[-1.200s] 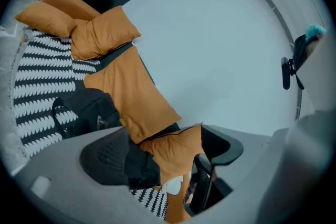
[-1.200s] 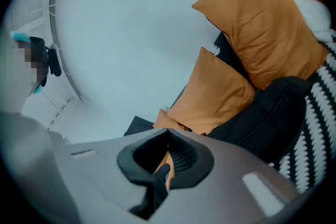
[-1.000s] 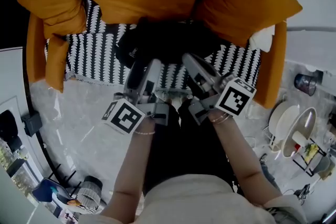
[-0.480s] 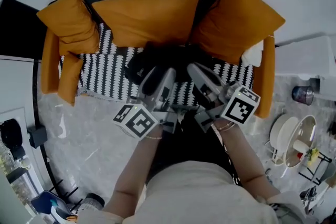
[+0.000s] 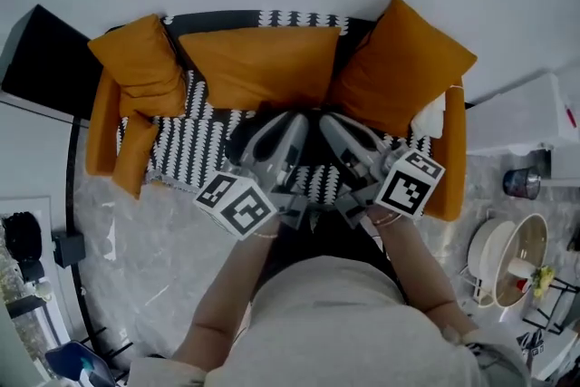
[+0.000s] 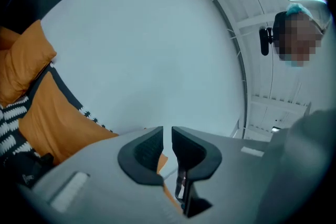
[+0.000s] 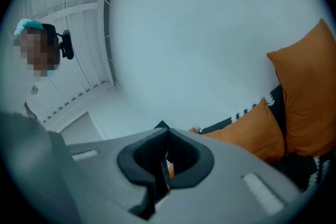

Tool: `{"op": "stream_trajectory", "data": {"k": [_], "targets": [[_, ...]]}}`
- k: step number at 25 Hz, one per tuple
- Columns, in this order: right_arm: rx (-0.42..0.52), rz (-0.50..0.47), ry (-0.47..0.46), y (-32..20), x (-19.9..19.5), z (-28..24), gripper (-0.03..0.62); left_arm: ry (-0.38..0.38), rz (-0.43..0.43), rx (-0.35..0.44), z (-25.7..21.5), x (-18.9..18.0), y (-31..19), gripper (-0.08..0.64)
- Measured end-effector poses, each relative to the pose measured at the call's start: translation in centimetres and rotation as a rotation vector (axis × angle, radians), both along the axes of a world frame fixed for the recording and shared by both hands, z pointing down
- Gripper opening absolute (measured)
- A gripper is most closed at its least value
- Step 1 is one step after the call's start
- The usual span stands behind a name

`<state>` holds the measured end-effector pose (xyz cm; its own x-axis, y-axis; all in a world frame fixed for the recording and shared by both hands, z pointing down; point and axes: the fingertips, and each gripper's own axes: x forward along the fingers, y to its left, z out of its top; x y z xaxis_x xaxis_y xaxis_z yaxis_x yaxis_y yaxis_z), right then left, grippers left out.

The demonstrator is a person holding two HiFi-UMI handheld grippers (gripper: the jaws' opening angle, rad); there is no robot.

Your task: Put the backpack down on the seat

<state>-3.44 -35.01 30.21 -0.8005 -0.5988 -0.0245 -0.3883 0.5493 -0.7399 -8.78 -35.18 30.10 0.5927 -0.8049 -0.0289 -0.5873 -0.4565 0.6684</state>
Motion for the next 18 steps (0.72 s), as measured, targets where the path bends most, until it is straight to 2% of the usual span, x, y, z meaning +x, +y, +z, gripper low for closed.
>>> {"op": "stream_trajectory", "data": {"k": [4, 7, 14, 18], "targets": [[0.051, -0.014, -0.01, 0.9, -0.4, -2.0, 0.003, -0.019, -0.009, 0.048, -1.7, -0.2, 0.0, 0.023], [0.077, -0.031, -0.042, 1.5, -0.7, -3.1, 0.003, 0.007, -0.031, 0.03, -2.2, -0.4, 0.1, 0.006], [0.106, -0.025, -0.052, 2.0, -1.2, -4.2, 0.003, 0.029, -0.014, 0.001, -2.1, 0.1, 0.9, 0.006], [0.095, -0.004, -0.064, 1.6, -0.9, -4.0, 0.003, -0.001, 0.006, -0.002, -2.0, 0.6, 1.4, 0.006]]}}
